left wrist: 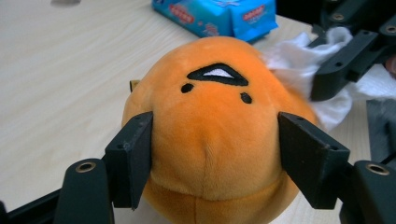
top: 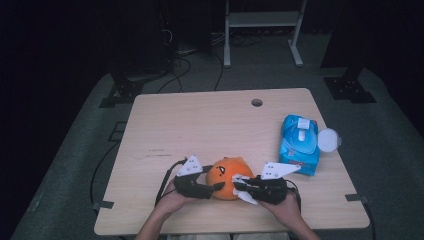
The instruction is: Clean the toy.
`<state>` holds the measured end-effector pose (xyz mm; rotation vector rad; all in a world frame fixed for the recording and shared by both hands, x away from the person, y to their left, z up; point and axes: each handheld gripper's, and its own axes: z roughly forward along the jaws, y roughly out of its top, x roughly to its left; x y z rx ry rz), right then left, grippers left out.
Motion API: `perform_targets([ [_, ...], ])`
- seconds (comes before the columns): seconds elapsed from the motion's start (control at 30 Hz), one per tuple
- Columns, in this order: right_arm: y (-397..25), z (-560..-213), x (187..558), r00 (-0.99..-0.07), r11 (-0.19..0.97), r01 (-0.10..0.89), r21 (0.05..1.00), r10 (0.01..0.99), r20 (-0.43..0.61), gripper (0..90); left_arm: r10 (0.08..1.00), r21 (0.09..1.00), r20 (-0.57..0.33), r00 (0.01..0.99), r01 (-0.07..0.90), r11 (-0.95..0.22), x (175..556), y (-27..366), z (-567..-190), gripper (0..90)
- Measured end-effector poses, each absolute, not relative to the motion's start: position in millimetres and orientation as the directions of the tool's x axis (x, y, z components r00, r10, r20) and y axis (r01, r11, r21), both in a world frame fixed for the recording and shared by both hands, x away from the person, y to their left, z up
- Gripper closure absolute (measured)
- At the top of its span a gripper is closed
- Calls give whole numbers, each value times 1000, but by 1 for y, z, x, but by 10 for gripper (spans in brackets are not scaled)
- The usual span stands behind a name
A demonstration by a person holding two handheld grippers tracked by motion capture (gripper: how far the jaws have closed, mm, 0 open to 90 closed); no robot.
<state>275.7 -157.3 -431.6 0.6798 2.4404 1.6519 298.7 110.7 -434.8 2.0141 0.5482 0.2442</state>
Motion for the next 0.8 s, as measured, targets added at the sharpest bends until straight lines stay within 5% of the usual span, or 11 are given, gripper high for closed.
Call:
perform_targets([
  [0.27, -179, -434, 287, -830, 270, 332, 904, 538, 145, 826, 532, 869, -176, 828, 385, -311, 304, 116, -437, 140],
  [0.33, -177, -435, 286, -835, 271, 336, 902, 528, 153, 828, 521, 856, -188, 832, 399, -329, 303, 113, -440, 191],
  [0.43, -158, -432, 276, -887, 311, 281, 908, 445, 122, 827, 505, 867, -88, 859, 315, -386, 297, 107, -436, 324],
  [0.53, -157, -428, 276, -887, 318, 261, 911, 453, 95, 826, 481, 877, -27, 876, 252, -410, 293, 107, -433, 346],
  [0.7, -177, -431, 285, -844, 314, 271, 910, 532, 68, 831, 536, 873, -155, 830, 369, -319, 301, 109, -436, 171],
  [0.8, -176, -433, 283, -857, 311, 277, 909, 508, 87, 833, 537, 859, -181, 824, 398, -322, 302, 104, -441, 173],
])
